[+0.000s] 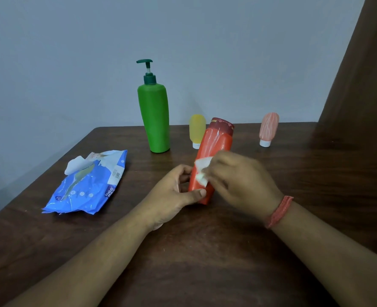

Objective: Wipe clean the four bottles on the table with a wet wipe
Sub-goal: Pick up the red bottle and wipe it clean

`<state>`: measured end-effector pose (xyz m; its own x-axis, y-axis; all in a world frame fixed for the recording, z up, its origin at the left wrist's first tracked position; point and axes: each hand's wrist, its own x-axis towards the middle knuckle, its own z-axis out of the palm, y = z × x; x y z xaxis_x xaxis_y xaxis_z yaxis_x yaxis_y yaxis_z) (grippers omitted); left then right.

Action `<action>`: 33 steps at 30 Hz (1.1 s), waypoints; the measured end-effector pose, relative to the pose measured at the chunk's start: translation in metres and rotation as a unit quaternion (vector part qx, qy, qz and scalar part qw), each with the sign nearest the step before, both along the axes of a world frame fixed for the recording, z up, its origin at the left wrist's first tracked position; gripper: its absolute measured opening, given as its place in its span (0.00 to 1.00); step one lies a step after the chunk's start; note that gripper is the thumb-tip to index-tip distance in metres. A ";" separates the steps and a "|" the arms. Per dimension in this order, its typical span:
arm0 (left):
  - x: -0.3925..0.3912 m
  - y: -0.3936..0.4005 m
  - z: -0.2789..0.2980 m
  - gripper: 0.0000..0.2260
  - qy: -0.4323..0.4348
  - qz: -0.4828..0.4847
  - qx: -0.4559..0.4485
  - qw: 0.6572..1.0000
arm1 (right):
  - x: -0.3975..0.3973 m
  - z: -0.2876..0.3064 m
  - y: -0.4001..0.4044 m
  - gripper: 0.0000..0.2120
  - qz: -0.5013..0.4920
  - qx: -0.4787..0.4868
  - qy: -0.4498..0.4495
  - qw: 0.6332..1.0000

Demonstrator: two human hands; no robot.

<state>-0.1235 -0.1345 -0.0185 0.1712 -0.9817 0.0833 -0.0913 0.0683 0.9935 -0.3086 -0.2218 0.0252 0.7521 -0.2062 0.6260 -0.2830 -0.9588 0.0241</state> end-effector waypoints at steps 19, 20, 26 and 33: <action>-0.002 0.001 0.001 0.25 -0.158 0.030 -0.004 0.987 | -0.002 0.005 -0.015 0.05 -0.052 -0.020 -0.091 0.994; -0.002 0.001 0.002 0.25 -0.167 0.028 -0.001 0.986 | -0.002 0.006 -0.016 0.06 -0.067 -0.011 -0.112 0.991; -0.003 0.002 0.004 0.26 -0.186 0.030 0.000 0.982 | -0.004 0.007 -0.015 0.06 -0.050 -0.062 -0.079 0.994; -0.006 0.004 0.006 0.32 -0.222 0.026 0.004 0.975 | -0.010 0.013 -0.018 0.06 -0.091 -0.083 -0.118 0.985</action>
